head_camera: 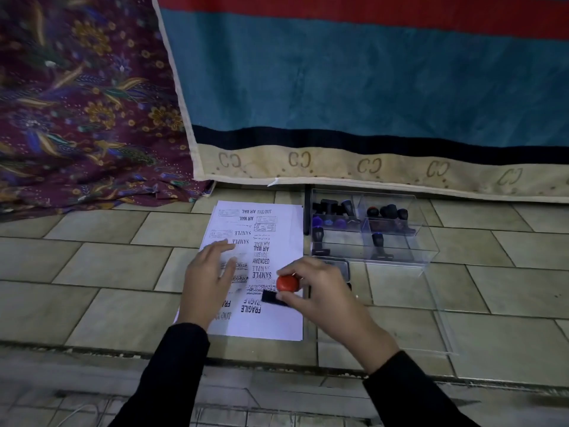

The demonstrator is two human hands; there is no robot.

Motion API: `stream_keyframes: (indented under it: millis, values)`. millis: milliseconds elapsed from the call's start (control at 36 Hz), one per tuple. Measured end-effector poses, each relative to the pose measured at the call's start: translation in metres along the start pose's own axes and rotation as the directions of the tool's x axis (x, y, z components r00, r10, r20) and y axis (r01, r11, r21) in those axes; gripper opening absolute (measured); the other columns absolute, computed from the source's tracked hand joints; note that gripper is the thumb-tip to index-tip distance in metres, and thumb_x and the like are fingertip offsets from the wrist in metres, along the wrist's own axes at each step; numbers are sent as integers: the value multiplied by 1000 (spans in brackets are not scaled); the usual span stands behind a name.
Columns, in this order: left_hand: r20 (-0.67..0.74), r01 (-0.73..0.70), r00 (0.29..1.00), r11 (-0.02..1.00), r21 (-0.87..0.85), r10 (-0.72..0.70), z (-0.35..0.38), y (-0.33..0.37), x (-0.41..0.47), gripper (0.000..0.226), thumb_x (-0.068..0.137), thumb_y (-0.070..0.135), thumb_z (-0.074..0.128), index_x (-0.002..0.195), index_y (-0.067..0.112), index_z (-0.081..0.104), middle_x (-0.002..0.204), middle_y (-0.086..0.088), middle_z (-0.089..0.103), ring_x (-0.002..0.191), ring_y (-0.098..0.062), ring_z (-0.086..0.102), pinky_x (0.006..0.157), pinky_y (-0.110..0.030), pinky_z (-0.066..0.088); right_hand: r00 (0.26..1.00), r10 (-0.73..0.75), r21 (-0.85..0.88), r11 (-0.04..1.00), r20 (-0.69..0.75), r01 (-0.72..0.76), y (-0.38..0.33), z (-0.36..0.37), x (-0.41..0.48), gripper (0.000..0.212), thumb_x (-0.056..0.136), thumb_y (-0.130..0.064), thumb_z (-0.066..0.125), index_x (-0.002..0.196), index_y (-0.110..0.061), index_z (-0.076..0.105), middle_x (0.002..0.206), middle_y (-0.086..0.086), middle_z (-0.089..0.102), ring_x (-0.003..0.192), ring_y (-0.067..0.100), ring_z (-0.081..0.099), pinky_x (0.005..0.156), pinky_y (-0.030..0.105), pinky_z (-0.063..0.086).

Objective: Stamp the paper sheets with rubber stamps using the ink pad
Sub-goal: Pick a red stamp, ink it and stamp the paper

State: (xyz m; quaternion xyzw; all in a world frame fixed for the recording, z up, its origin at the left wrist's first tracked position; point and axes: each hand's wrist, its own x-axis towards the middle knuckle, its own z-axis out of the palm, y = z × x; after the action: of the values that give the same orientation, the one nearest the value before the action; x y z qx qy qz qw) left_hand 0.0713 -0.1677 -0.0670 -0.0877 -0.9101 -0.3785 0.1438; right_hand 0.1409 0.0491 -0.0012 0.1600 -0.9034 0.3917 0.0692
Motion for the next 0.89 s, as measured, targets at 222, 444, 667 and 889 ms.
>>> stream_keyframes:
  millis: [222, 444, 667, 889]
  values:
    - [88, -10, 996, 961, 277, -15, 7, -25, -3, 49, 85, 44, 34, 113, 14, 62, 130, -6, 57, 122, -27, 50, 101, -45, 38, 994, -32, 30, 999, 102, 29, -14, 37, 6, 30, 82, -27, 70, 110, -18, 63, 106, -1, 59, 88, 9, 55, 85, 25, 49]
    - [90, 8, 995, 957, 290, -35, 7, -26, -3, 44, 86, 42, 37, 115, 18, 61, 133, -2, 54, 124, -22, 46, 103, -40, 32, 988, -34, 19, 999, 150, 31, -10, 51, 6, 30, 81, -29, 69, 109, -22, 62, 106, -5, 57, 89, 10, 56, 81, 32, 52]
    - [95, 15, 994, 954, 300, -45, 8, -26, -2, 50, 85, 47, 32, 117, 20, 59, 135, 0, 52, 127, -21, 44, 106, -38, 28, 991, -55, 19, 998, 123, 53, -10, 54, 5, 25, 80, -25, 70, 103, -19, 63, 100, -2, 56, 85, 11, 56, 77, 33, 53]
    - [74, 3, 997, 962, 274, -24, 8, -27, -5, 29, 92, 30, 50, 119, 21, 58, 139, 2, 49, 131, -18, 38, 109, -35, 23, 994, 75, 115, 991, -74, -66, 1, 13, 16, 23, 77, -26, 74, 99, -23, 66, 96, -7, 63, 82, 1, 62, 80, 13, 50]
